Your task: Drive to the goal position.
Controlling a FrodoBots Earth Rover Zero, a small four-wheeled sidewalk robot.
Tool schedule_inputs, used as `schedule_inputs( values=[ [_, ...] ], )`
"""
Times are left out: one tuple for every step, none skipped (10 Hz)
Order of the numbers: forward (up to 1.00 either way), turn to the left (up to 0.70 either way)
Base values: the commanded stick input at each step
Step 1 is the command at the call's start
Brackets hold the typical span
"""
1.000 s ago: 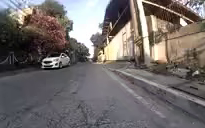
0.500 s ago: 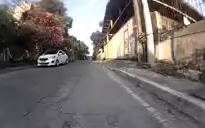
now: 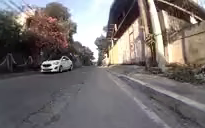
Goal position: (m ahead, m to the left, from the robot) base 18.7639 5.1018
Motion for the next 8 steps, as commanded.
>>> schedule_inputs(
  values=[
    [0.91,0.0],
    [0.91,0.0],
    [0.91,0.0],
    [0.91,0.0],
    [0.91,0.0],
    [0.91,0.0],
    [0.91,0.0],
    [0.91,0.0]
  ],
)
